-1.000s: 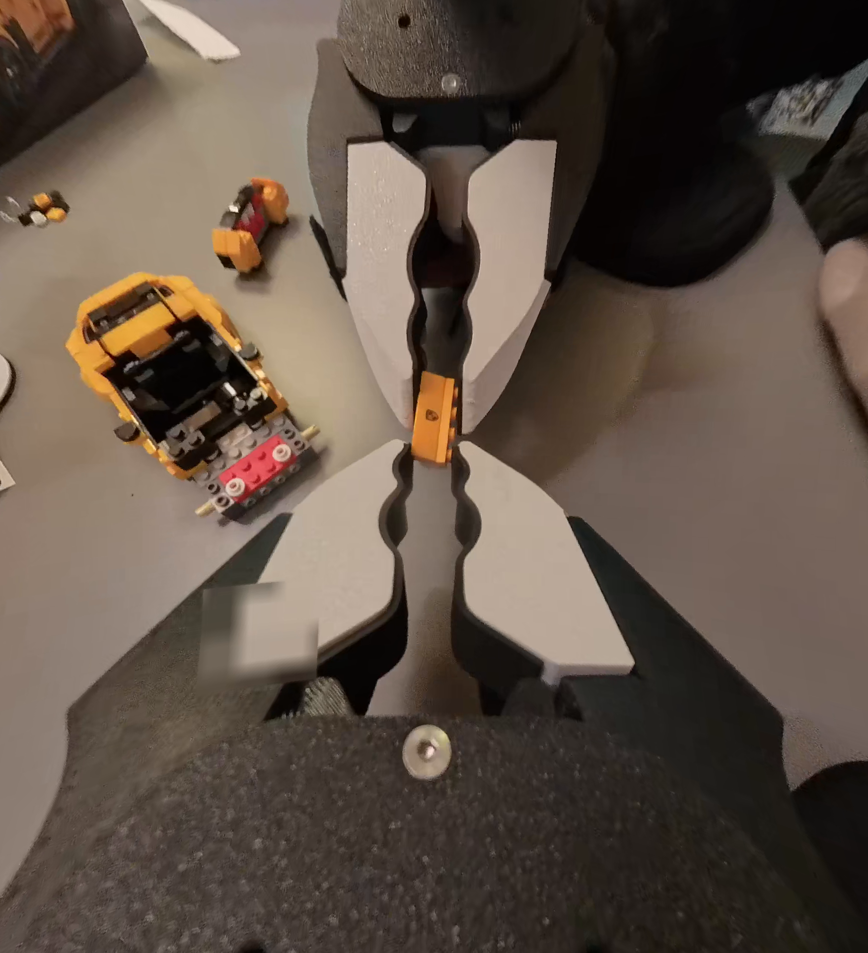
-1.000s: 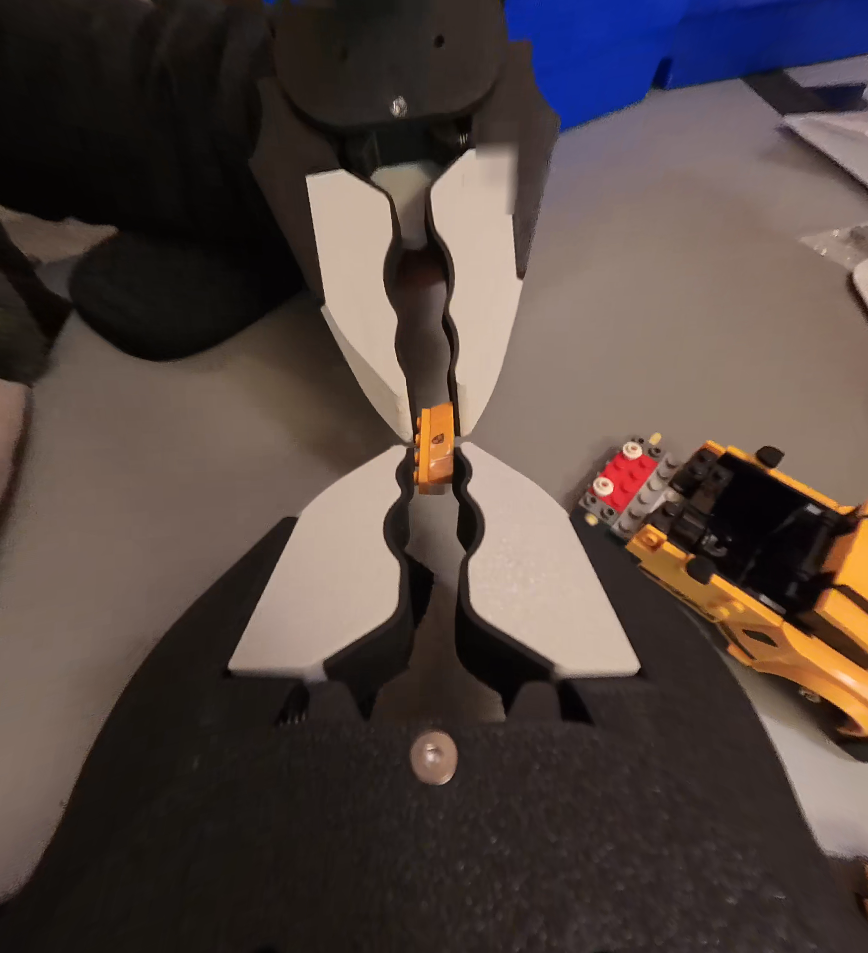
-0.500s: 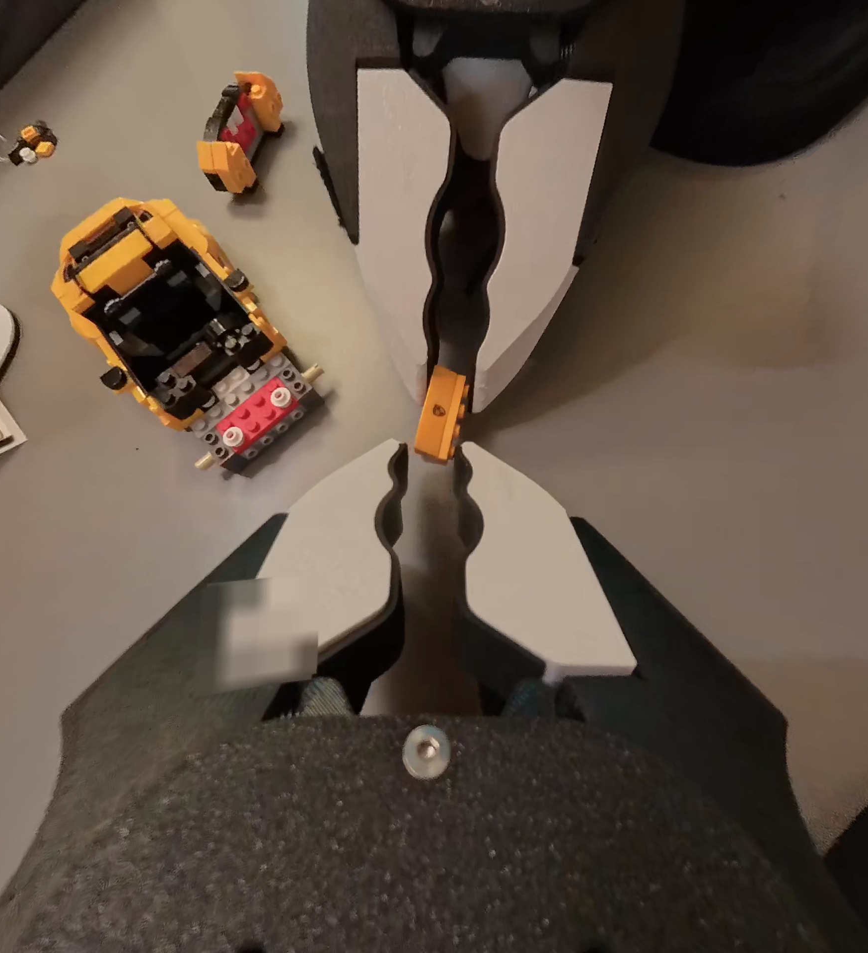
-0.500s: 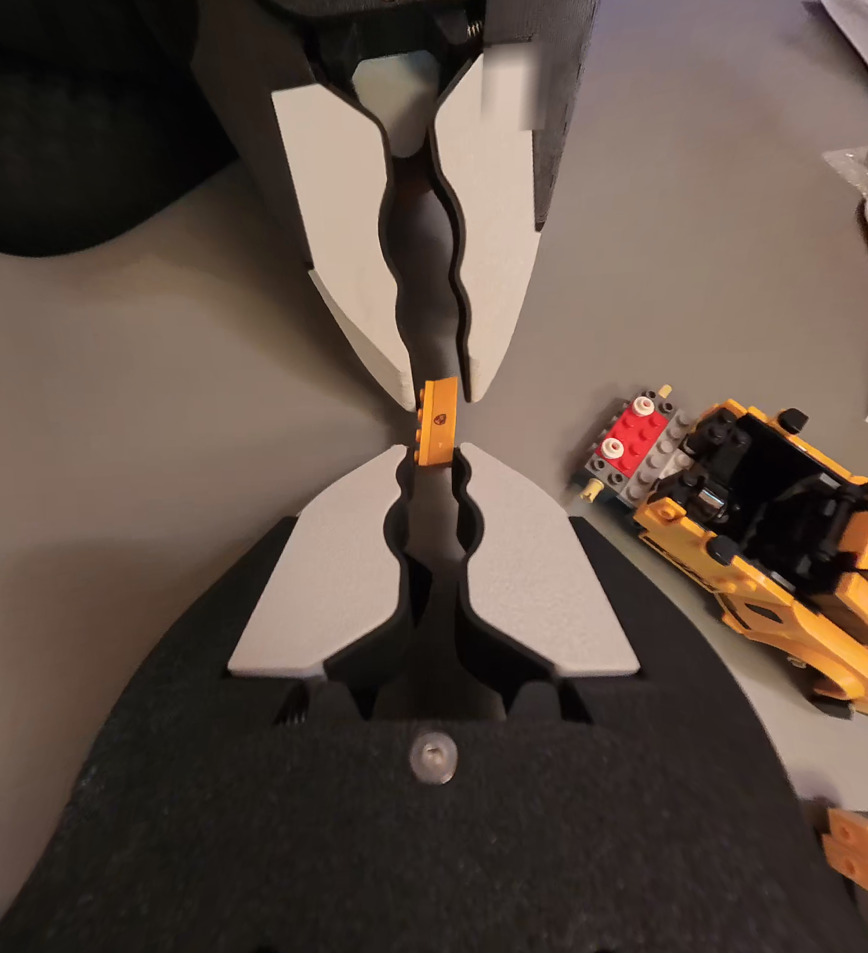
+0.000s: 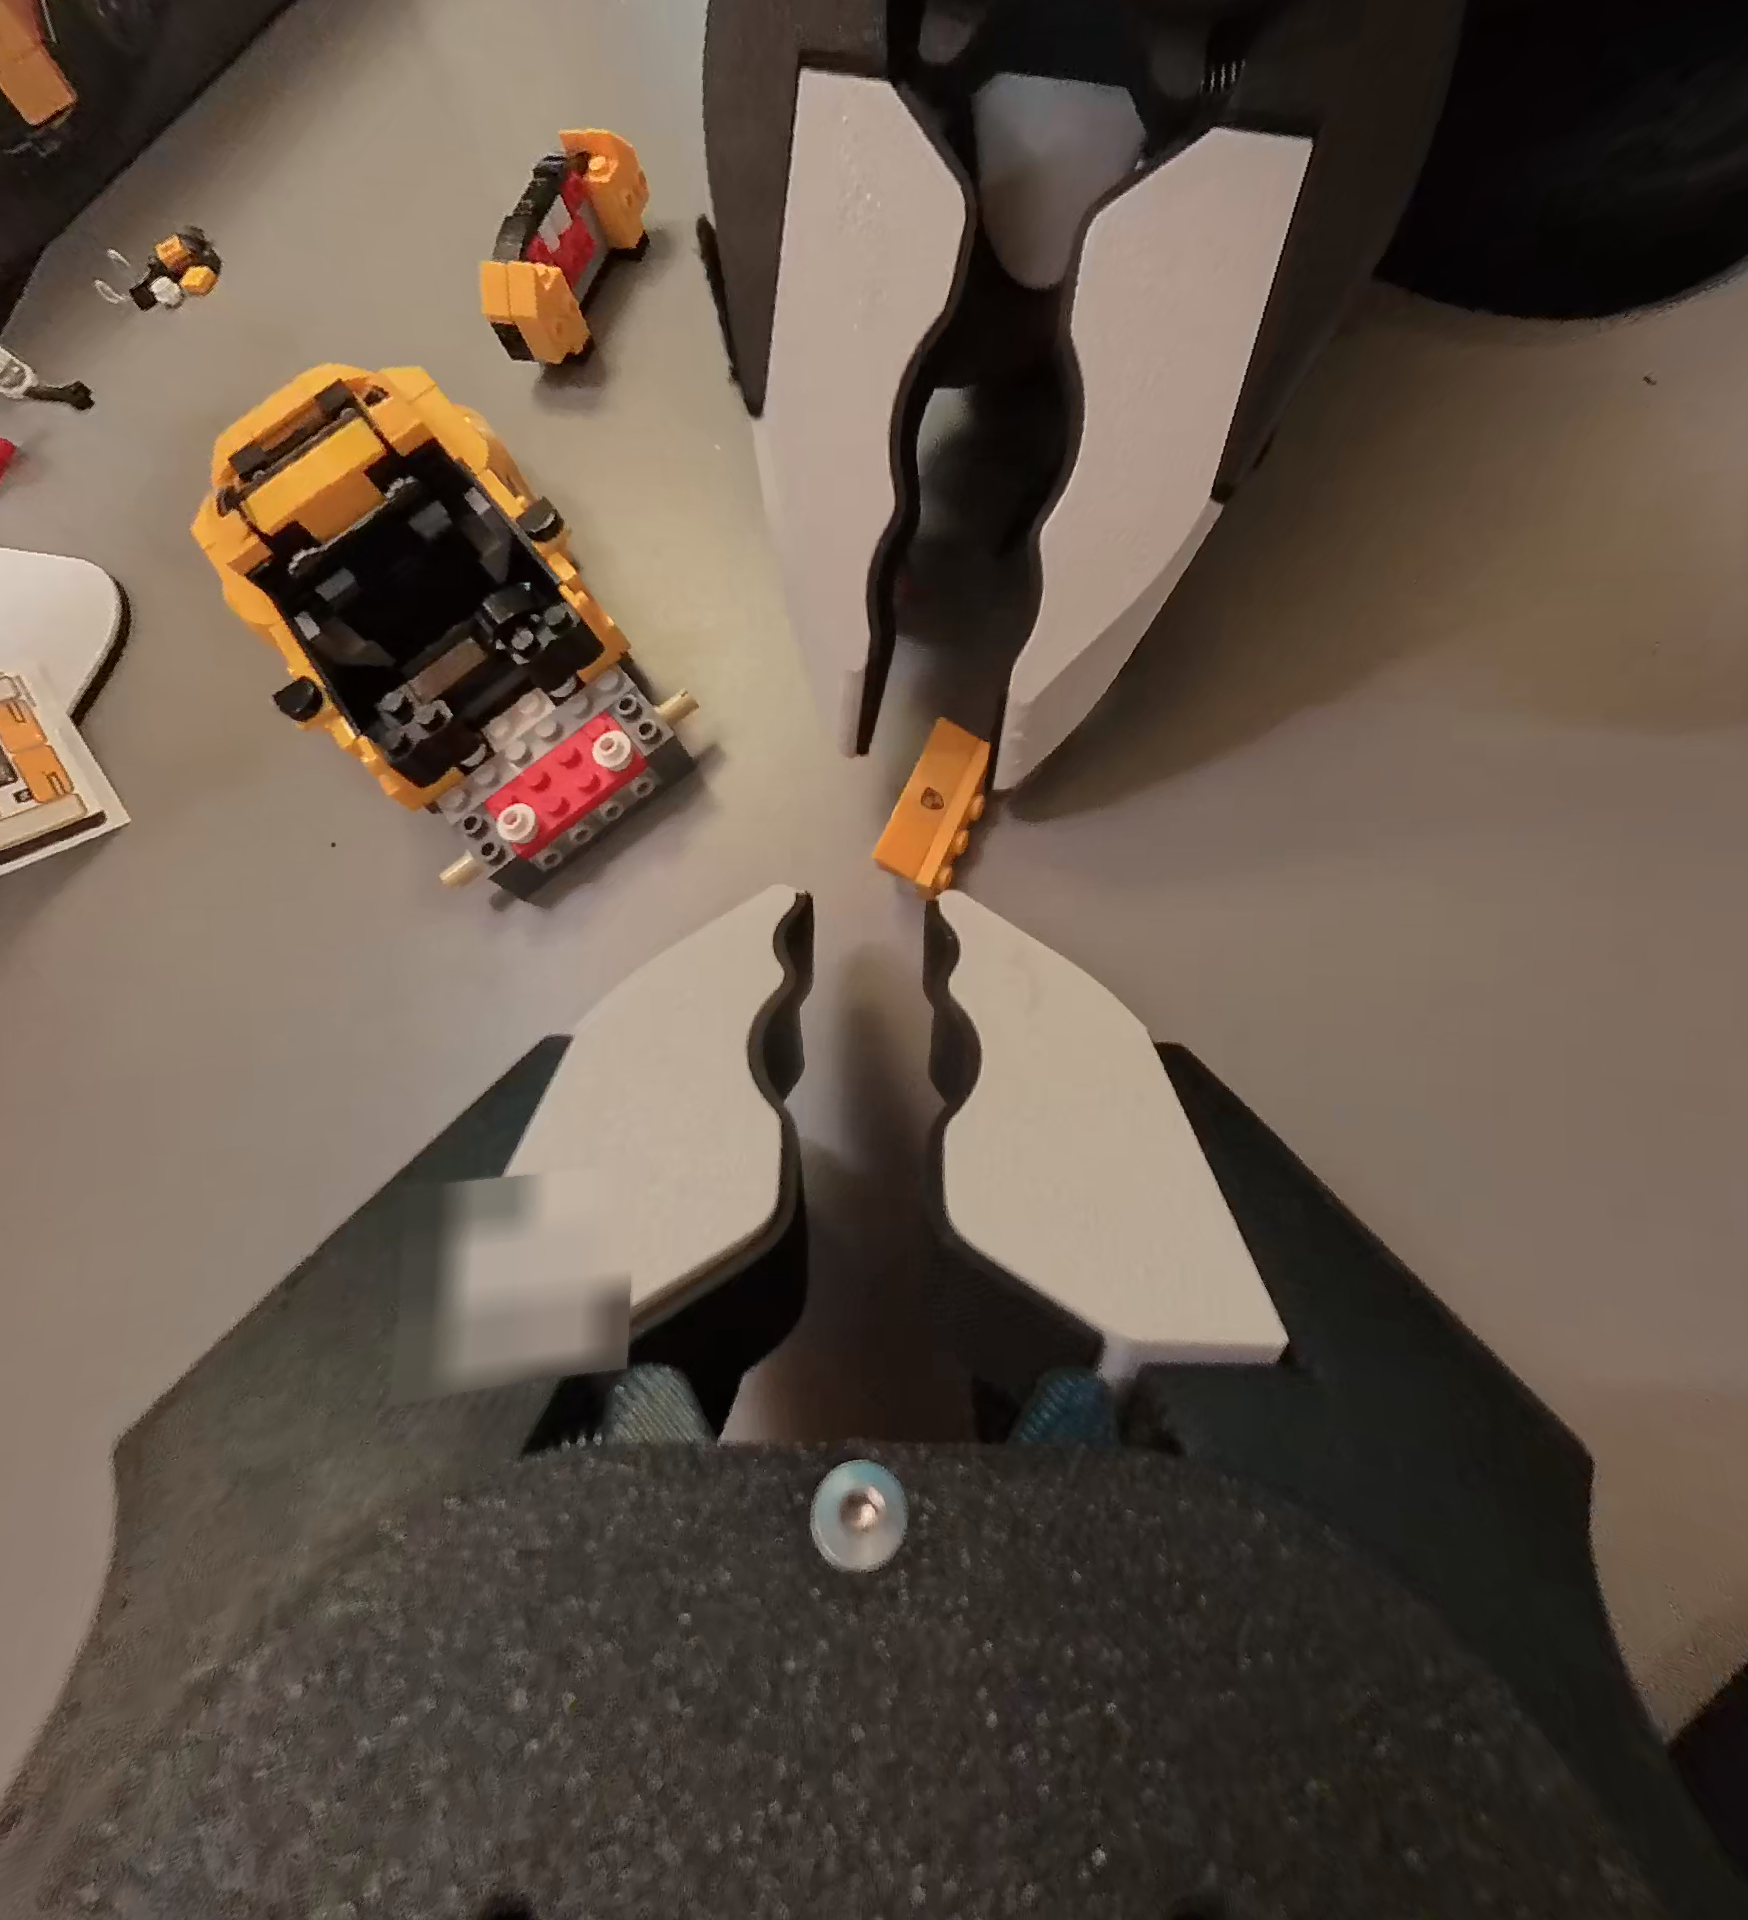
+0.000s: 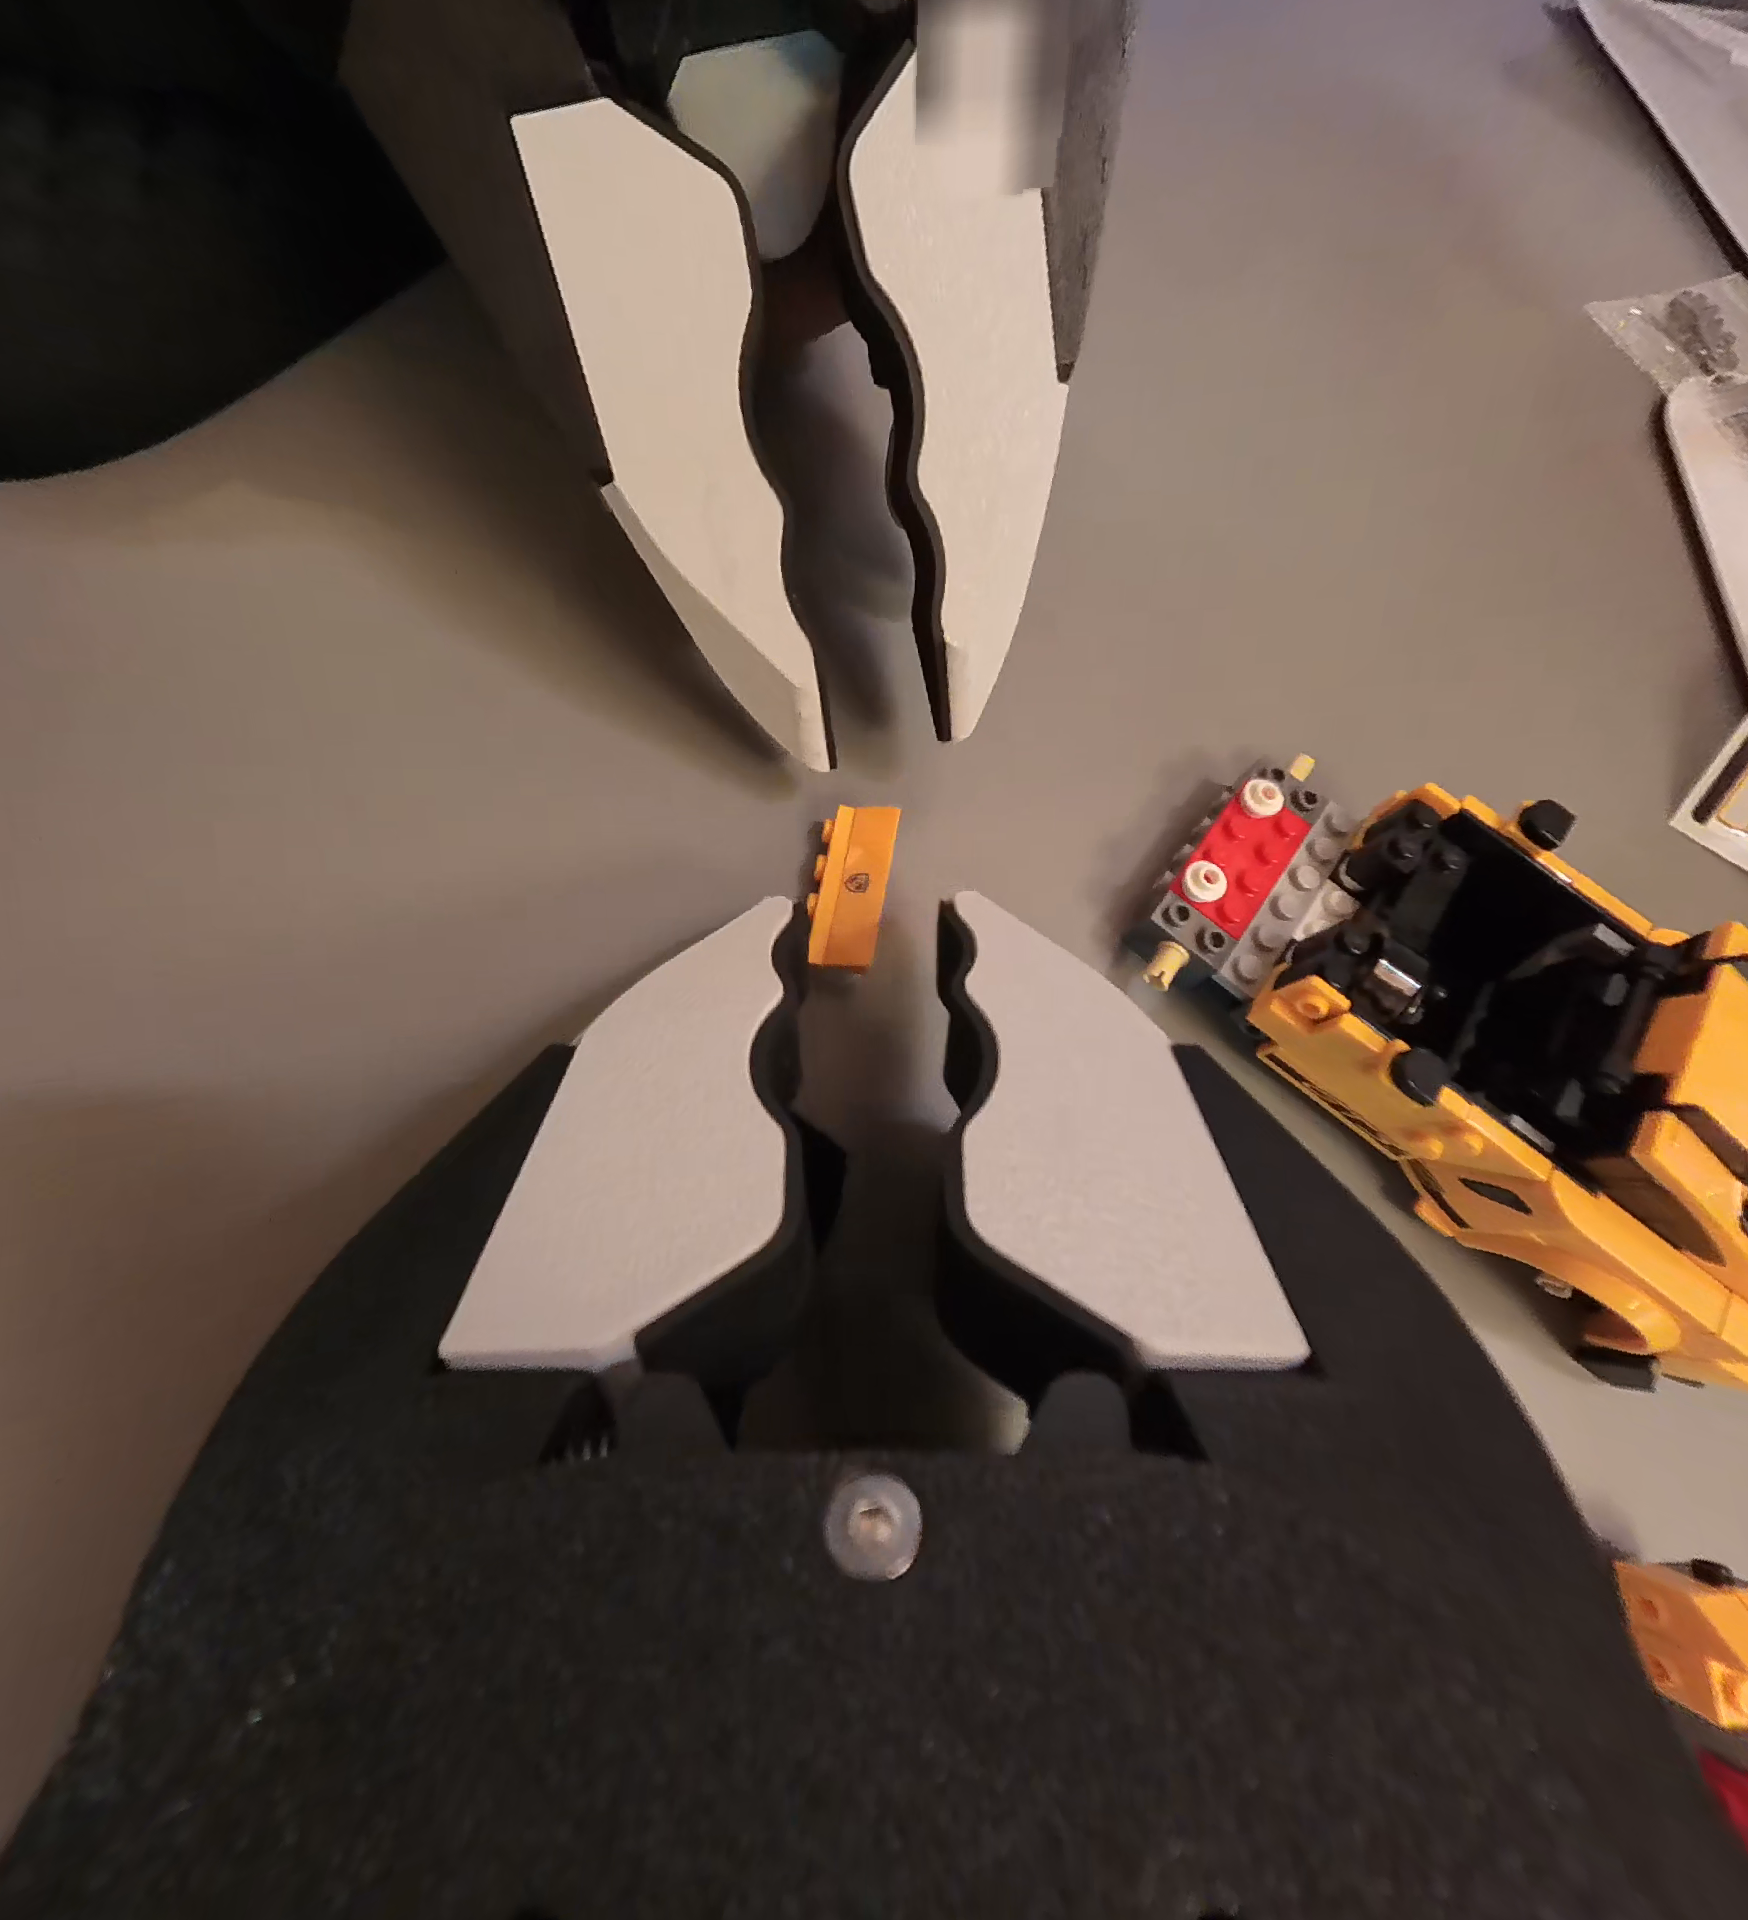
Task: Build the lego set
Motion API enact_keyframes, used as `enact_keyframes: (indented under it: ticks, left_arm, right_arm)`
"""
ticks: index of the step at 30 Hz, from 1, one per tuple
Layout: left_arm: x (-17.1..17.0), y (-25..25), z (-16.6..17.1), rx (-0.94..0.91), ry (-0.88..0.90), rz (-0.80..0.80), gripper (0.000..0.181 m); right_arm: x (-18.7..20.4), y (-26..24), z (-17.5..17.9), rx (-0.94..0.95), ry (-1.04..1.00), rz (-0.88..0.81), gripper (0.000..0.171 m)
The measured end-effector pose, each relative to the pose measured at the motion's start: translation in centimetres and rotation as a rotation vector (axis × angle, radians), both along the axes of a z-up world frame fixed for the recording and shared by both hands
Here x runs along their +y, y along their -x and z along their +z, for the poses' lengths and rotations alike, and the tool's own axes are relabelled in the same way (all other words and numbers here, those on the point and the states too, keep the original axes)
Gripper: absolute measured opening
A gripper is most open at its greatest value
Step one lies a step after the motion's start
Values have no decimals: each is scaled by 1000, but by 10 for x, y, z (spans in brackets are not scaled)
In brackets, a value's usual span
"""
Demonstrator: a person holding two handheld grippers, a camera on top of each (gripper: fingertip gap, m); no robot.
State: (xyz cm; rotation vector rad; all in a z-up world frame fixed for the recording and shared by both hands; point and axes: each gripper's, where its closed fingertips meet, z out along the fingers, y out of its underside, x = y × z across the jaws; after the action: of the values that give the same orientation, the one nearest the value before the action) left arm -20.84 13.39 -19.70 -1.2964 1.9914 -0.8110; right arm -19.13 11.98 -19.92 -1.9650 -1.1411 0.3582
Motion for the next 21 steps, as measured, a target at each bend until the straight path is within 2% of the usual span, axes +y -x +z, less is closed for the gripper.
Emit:
enact_keyframes:
  ticks: [6,8,10,13,18,19,21]
  left_arm:
    - [5,0,6,-39,11,26,17]
    - [4,2,11,-57,31,30,8]
    - [9,1,24,-123,32,57,0]
    - [19,1,52,-255,54,125,0]
    - [34,5,97,-477,24,260,0]
    - [36,7,104,-512,22,284,0]
    - [41,11,113,-566,7,334,0]
  right_arm:
    - [1,-8,5,33,-14,-24,24]
    - [1,-8,7,43,-20,-27,24]
    - [3,-8,10,57,-36,-41,25]
    - [8,-11,25,118,-89,-77,27]
    - [18,-26,72,285,-268,-196,28]
    - [20,-33,83,311,-316,-232,24]
    - [24,-52,102,345,-405,-343,5]
